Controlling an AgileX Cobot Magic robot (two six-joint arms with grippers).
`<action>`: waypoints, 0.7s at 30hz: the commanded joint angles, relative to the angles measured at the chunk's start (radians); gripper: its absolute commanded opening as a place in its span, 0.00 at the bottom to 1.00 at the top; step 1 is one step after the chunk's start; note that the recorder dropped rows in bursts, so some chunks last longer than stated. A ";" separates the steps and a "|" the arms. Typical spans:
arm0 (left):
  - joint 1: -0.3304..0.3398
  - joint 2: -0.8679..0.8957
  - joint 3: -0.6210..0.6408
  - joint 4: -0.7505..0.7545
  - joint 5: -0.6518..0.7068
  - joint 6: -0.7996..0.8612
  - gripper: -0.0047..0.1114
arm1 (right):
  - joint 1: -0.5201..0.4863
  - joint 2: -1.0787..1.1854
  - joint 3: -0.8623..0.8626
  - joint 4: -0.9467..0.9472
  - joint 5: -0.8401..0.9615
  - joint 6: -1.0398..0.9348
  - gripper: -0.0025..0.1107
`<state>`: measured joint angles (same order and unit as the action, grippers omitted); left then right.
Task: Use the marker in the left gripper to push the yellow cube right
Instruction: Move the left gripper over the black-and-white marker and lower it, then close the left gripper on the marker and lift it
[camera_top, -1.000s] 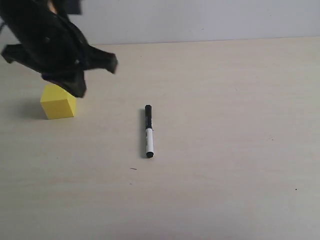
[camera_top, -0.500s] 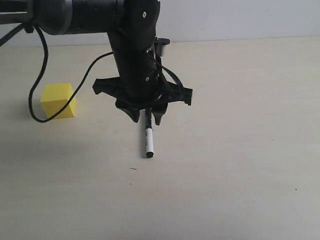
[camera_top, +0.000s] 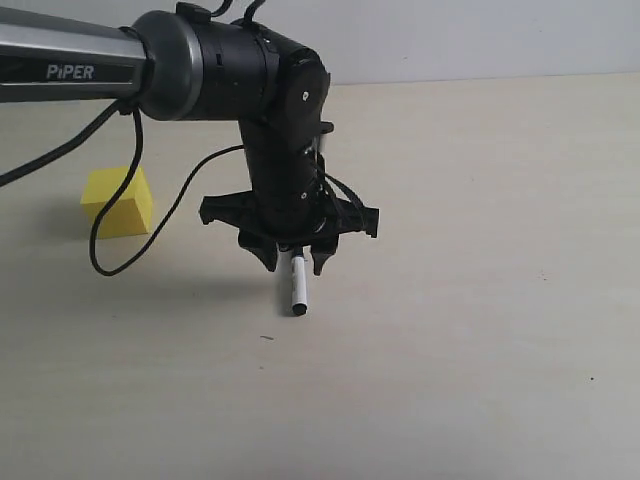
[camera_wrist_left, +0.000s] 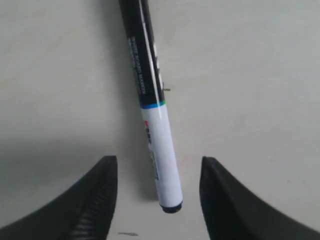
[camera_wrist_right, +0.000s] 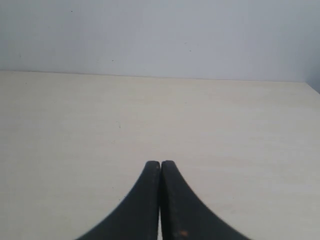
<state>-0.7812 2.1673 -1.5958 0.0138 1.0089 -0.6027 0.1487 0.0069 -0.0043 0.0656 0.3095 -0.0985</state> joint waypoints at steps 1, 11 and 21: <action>0.004 0.009 -0.008 0.002 -0.024 -0.012 0.47 | -0.006 -0.007 0.004 -0.005 -0.013 -0.002 0.02; 0.004 0.054 -0.008 0.002 -0.038 -0.025 0.47 | -0.006 -0.007 0.004 -0.005 -0.015 -0.002 0.02; 0.004 0.060 -0.008 0.004 -0.054 -0.025 0.46 | -0.006 -0.007 0.004 -0.005 -0.015 -0.002 0.02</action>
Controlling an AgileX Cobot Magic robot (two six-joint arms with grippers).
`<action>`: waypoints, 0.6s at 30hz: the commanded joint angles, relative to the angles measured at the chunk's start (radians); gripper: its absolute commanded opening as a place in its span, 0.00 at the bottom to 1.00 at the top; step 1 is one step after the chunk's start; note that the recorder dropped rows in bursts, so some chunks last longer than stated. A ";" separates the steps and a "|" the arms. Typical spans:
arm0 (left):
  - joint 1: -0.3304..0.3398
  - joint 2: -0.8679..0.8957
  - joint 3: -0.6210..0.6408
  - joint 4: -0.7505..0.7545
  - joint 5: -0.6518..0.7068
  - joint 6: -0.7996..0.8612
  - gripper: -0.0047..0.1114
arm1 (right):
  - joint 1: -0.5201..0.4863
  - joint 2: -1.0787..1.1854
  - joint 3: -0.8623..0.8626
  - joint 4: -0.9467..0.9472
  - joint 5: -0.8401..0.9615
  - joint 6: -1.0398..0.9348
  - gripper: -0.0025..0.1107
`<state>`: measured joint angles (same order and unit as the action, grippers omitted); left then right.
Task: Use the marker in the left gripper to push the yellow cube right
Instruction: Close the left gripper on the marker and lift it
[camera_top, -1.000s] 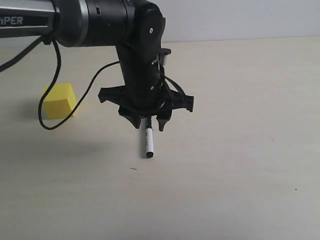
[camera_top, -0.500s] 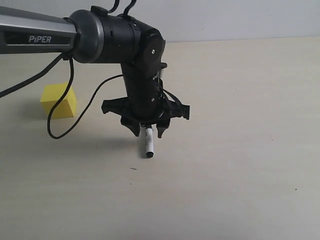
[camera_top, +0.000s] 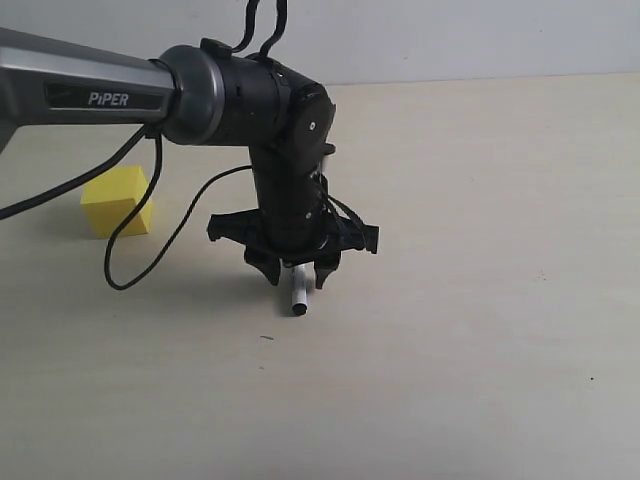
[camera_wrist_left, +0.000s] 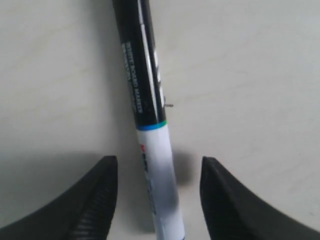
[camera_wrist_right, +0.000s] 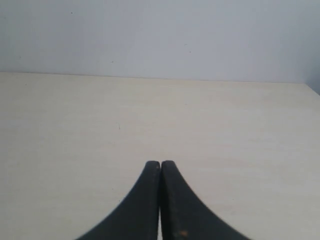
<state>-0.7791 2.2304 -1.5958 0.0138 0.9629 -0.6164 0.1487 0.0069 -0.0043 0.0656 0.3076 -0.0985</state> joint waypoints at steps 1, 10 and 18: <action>0.002 -0.003 -0.008 0.004 -0.008 -0.012 0.45 | -0.006 -0.007 0.004 -0.005 -0.013 -0.002 0.02; 0.002 -0.003 -0.008 0.004 -0.008 0.013 0.24 | -0.006 -0.007 0.004 -0.005 -0.013 -0.002 0.02; 0.003 -0.022 -0.008 -0.043 0.013 0.196 0.04 | -0.006 -0.007 0.004 -0.005 -0.013 -0.002 0.02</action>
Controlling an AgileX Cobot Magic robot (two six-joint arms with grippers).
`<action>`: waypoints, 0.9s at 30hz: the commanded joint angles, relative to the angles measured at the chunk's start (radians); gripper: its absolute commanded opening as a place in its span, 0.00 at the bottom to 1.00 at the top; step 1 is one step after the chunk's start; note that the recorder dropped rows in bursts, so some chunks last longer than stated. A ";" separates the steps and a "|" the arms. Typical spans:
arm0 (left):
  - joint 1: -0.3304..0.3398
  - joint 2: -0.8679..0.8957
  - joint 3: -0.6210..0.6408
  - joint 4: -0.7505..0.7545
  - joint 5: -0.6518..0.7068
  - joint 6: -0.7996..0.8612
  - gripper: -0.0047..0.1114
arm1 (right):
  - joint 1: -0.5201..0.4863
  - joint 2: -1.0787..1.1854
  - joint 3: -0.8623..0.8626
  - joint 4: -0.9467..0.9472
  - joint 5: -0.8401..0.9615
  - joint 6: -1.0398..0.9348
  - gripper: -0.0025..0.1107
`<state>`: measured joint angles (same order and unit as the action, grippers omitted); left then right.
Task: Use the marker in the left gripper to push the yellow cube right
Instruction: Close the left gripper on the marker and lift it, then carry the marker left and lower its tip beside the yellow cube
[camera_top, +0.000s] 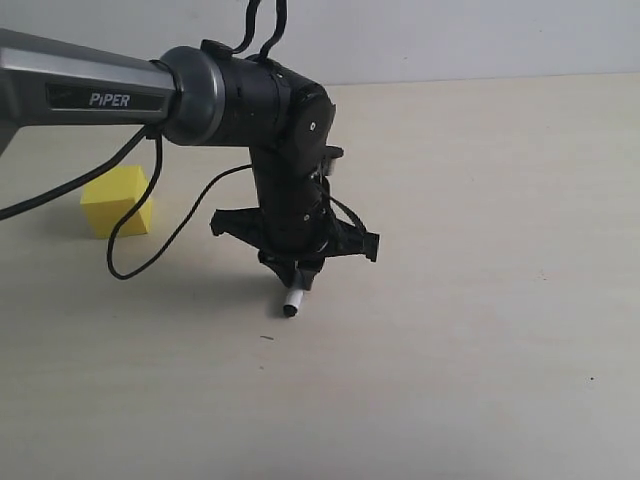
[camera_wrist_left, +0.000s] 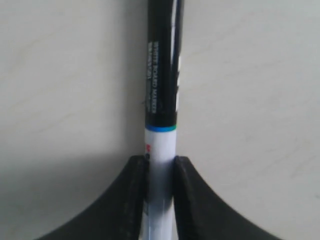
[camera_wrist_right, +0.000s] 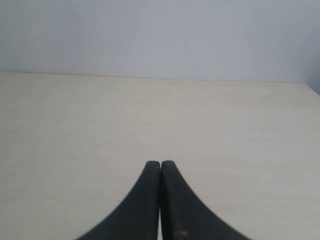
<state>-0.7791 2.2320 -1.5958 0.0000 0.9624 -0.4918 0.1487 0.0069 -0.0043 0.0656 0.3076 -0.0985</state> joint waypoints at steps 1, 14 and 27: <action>0.003 -0.038 -0.008 -0.029 0.014 0.081 0.04 | -0.006 -0.007 0.004 -0.005 -0.013 -0.002 0.02; 0.003 -0.442 0.006 0.106 0.232 0.156 0.04 | -0.006 -0.007 0.004 -0.005 -0.013 -0.002 0.02; 0.333 -0.886 0.362 0.233 0.259 0.271 0.04 | -0.006 -0.007 0.004 -0.005 -0.013 -0.002 0.02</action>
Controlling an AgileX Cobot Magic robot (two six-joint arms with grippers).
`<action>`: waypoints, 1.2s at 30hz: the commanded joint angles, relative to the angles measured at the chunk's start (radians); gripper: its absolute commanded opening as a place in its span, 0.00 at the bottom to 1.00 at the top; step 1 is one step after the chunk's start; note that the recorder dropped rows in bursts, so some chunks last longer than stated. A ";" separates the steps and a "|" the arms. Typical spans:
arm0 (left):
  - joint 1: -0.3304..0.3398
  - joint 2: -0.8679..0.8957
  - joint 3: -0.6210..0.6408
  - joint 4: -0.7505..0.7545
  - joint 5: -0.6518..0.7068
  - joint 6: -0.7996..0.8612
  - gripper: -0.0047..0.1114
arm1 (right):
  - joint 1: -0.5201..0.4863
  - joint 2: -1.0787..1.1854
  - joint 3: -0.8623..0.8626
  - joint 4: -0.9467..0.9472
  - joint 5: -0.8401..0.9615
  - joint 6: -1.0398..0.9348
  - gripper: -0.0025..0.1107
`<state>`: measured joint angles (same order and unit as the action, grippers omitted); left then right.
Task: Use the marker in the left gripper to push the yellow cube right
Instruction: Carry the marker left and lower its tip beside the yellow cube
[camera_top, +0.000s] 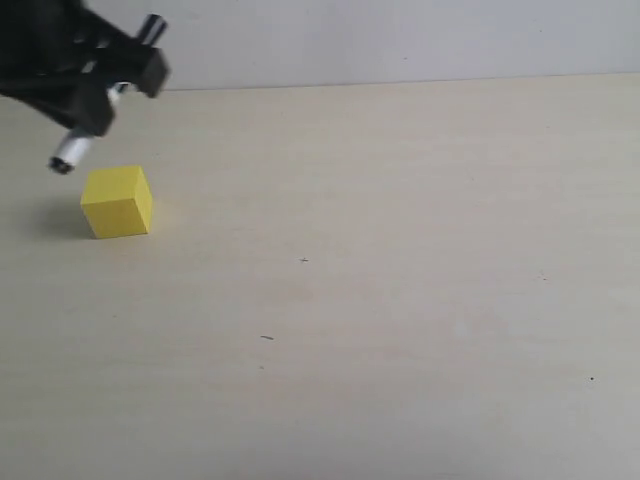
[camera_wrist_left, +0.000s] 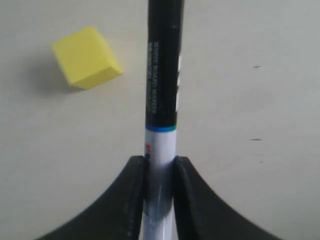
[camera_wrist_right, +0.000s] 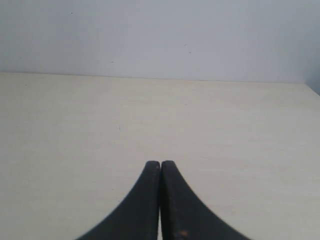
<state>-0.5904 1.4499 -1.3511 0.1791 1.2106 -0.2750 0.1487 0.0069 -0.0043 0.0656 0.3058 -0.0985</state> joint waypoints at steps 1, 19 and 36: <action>0.197 -0.124 0.149 0.079 0.011 0.054 0.04 | -0.006 -0.007 0.004 -0.005 -0.011 -0.002 0.02; 0.613 0.235 0.273 0.262 -0.487 0.678 0.04 | -0.006 -0.007 0.004 -0.005 0.001 -0.002 0.02; 0.698 0.522 0.158 -0.086 -0.729 1.713 0.04 | -0.006 -0.007 0.004 -0.005 0.001 -0.002 0.02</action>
<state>0.1027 1.9674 -1.1859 0.1113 0.4943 1.4219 0.1487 0.0069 -0.0043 0.0656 0.3096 -0.0985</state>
